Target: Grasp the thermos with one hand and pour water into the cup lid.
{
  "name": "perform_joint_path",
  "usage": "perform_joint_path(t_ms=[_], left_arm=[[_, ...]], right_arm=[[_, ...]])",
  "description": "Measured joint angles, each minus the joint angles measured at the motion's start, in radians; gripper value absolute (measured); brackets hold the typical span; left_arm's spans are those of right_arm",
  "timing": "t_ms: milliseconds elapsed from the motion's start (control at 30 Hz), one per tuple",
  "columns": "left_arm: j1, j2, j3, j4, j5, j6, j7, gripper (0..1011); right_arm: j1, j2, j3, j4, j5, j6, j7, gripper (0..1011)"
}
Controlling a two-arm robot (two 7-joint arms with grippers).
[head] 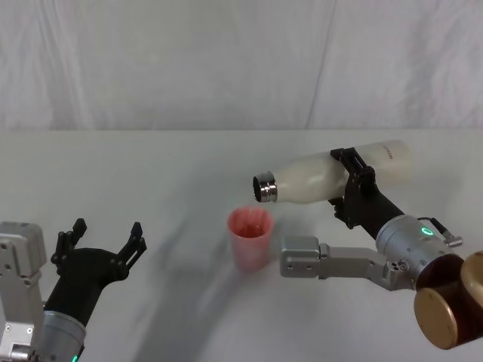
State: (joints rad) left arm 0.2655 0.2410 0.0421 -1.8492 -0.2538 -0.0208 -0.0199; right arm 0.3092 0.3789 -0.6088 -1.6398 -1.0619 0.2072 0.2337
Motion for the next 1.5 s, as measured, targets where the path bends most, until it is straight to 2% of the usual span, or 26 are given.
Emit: perform_joint_path(t_ms=[1500], left_arm=[[0.000, 0.000, 0.000, 0.000, 0.000, 0.000, 0.000, 1001]], right_arm=[[0.013, 0.009, -0.008, -0.005, -0.013, -0.002, 0.006, 946]])
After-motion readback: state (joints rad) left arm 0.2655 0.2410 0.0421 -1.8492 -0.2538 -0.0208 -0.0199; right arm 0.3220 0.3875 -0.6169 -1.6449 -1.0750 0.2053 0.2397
